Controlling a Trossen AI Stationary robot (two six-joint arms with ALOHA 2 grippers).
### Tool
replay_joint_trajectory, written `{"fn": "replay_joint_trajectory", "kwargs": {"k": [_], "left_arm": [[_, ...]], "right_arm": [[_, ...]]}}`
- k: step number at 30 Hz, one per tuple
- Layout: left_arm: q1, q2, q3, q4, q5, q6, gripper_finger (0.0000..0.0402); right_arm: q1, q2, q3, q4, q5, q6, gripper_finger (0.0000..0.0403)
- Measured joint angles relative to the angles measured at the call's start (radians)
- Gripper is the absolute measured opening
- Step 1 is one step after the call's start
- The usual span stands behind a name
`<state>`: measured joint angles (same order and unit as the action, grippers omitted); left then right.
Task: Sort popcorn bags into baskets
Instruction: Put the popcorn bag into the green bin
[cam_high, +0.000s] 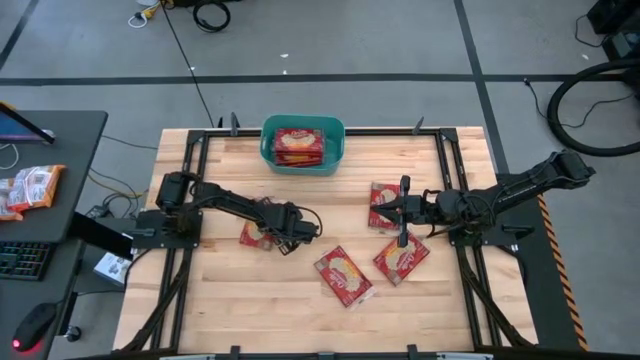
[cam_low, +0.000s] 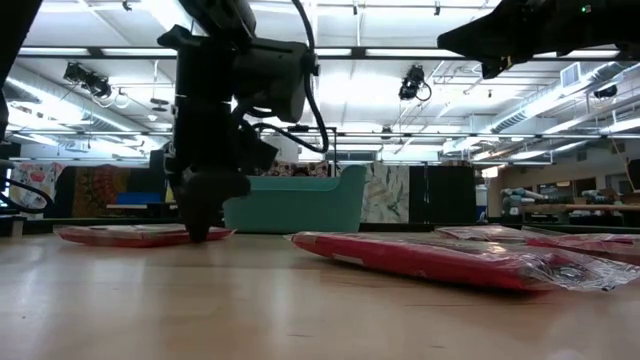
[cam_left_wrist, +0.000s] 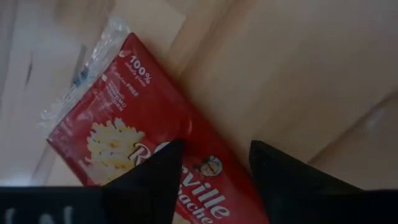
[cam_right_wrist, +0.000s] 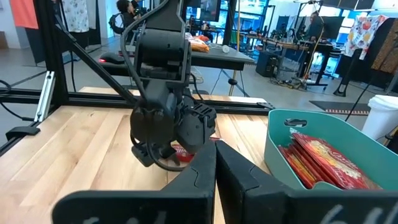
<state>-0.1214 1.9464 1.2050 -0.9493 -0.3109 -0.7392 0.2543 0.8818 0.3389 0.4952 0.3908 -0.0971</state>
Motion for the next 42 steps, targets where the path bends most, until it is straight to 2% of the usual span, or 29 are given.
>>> {"fn": "replay_joint_trajectory", "kwargs": {"k": [5, 12, 21, 32, 37, 42], "left_arm": [[0.000, 0.018, 0.001, -0.025, -0.001, 0.074, 0.0141], [-0.010, 0.022, -0.001, -0.058, -0.011, 0.180, 0.0016], [-0.027, -0.018, 0.037, -0.168, -0.067, 0.282, 0.0003], [0.014, -0.171, 0.167, -0.317, -0.283, 0.359, 0.0001], [0.062, -0.194, 0.228, -0.278, -0.413, 0.545, 0.0001], [0.173, -0.188, 0.233, -0.135, -0.428, 0.829, 0.0001]], "right_arm": [[0.000, 0.000, 0.000, 0.004, 0.000, 0.000, 0.0013], [0.000, 0.000, 0.000, 0.004, 0.000, 0.000, 0.0013], [0.000, 0.000, 0.000, 0.004, 0.000, 0.000, 0.0013], [0.000, 0.000, 0.000, 0.005, 0.000, 0.000, 0.0013], [0.000, 0.000, 0.000, 0.006, 0.000, 0.000, 0.0013], [0.000, 0.000, 0.000, 0.012, 0.000, 0.000, 0.0013]]}}
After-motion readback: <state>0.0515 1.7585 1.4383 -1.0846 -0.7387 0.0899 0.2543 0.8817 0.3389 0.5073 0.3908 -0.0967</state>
